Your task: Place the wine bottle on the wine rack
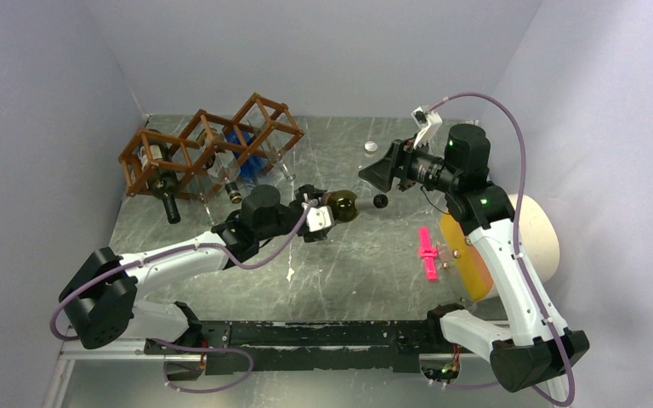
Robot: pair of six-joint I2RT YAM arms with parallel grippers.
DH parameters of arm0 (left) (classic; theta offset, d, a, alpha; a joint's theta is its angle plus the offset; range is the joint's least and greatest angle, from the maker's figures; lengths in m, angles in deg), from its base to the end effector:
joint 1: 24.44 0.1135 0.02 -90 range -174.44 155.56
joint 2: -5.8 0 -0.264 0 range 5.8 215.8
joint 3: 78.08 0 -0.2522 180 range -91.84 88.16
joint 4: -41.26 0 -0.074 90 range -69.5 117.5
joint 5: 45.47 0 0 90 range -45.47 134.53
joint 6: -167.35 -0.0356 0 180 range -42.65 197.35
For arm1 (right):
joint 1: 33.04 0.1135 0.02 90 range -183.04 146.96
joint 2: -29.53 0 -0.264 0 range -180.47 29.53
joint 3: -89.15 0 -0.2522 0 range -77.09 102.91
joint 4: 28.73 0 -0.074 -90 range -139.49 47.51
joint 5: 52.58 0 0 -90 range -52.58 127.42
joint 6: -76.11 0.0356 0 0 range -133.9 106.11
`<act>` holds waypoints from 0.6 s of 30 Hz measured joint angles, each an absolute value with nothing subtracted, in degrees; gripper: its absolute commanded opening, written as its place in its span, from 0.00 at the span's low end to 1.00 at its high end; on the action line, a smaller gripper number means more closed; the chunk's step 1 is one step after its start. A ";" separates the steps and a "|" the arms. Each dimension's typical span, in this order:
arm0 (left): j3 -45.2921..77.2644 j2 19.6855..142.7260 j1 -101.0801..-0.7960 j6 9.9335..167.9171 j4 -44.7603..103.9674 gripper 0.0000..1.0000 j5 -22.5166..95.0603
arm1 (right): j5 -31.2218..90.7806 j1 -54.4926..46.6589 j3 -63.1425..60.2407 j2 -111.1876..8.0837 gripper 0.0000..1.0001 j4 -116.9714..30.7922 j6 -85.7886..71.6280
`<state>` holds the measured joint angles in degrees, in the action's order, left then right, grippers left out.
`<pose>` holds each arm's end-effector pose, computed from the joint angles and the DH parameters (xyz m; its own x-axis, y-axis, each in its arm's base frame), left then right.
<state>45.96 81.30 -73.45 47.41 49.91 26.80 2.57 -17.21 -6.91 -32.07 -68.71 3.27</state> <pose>0.1870 -0.2317 0.2644 0.3493 0.3227 -0.8797 0.8548 0.2746 0.4402 0.2119 0.0812 0.4103 -0.4992 0.1101 -0.8595 -0.6285 0.6368 0.4466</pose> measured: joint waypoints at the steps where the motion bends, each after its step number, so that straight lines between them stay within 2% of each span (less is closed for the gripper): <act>1: 45.94 81.22 -73.47 45.53 49.85 0.07 27.45 | 2.96 -17.21 -6.39 -32.07 0.70 -69.89 2.47; 8: 45.79 81.17 -75.92 29.49 49.85 0.07 34.49 | 5.43 -16.99 -5.41 -33.08 0.70 -77.45 -2.26; 18: 40.89 83.34 -76.67 14.87 48.06 0.07 41.79 | 8.80 -13.84 -5.78 -33.36 0.68 -84.62 -5.40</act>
